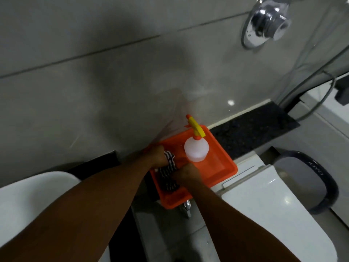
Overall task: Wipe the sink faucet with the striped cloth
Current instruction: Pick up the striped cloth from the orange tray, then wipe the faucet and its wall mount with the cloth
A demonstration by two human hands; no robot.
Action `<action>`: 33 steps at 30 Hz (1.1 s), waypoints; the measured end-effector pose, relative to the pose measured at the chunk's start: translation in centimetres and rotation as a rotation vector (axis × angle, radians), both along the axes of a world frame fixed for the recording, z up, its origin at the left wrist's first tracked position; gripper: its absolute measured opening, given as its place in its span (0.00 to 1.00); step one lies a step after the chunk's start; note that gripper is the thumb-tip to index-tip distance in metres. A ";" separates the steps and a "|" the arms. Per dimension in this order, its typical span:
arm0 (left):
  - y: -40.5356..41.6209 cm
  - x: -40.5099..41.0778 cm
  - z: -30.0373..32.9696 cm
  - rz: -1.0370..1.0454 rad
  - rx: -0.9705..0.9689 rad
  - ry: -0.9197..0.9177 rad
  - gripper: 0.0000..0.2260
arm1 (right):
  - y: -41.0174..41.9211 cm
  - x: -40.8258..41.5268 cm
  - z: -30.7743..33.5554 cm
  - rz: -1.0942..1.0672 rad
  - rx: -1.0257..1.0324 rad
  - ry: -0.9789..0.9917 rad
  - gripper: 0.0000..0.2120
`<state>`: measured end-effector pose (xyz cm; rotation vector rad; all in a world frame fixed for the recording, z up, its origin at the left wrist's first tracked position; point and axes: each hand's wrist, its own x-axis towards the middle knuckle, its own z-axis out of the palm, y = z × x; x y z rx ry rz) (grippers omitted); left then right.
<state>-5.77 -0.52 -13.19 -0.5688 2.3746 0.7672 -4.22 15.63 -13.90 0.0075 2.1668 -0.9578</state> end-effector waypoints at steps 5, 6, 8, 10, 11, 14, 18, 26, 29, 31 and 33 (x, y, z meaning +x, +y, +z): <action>-2.1 2.1 5.7 0.429 0.435 0.235 0.14 | -0.5 -2.0 6.3 -0.089 -0.187 0.121 0.12; -2.7 3.0 7.3 0.520 0.513 0.291 0.12 | -0.8 -2.4 8.2 -0.092 -0.257 0.126 0.11; -4.1 5.0 11.0 0.656 0.613 0.392 0.08 | -1.9 -2.8 12.5 -0.083 -0.402 0.173 0.08; -5.4 7.1 14.9 0.739 0.680 0.443 0.10 | -3.7 -2.7 17.2 -0.037 -0.508 0.205 0.10; -6.2 8.4 17.0 0.786 0.707 0.458 0.10 | -4.9 -2.3 19.6 -0.011 -0.553 0.194 0.12; -8.9 12.6 22.9 0.890 0.749 0.544 0.10 | -8.9 -0.3 25.6 0.043 -0.677 0.146 0.13; -13.2 19.0 30.6 0.873 0.701 0.671 0.05 | -14.3 3.7 31.3 0.102 -0.712 0.074 0.13; -23.3 32.2 39.4 0.953 0.395 0.683 0.17 | -25.3 13.2 36.5 0.268 -0.627 -0.046 0.16; -25.2 35.1 39.7 0.988 0.287 0.673 0.15 | -28.6 16.0 36.4 0.288 -0.591 0.044 0.15; -25.7 35.8 39.2 1.031 0.186 0.662 0.14 | -30.4 17.2 36.0 0.250 -0.541 0.122 0.15; -25.9 35.7 38.0 1.051 0.098 0.641 0.20 | -31.6 17.9 35.2 0.192 -0.465 0.213 0.15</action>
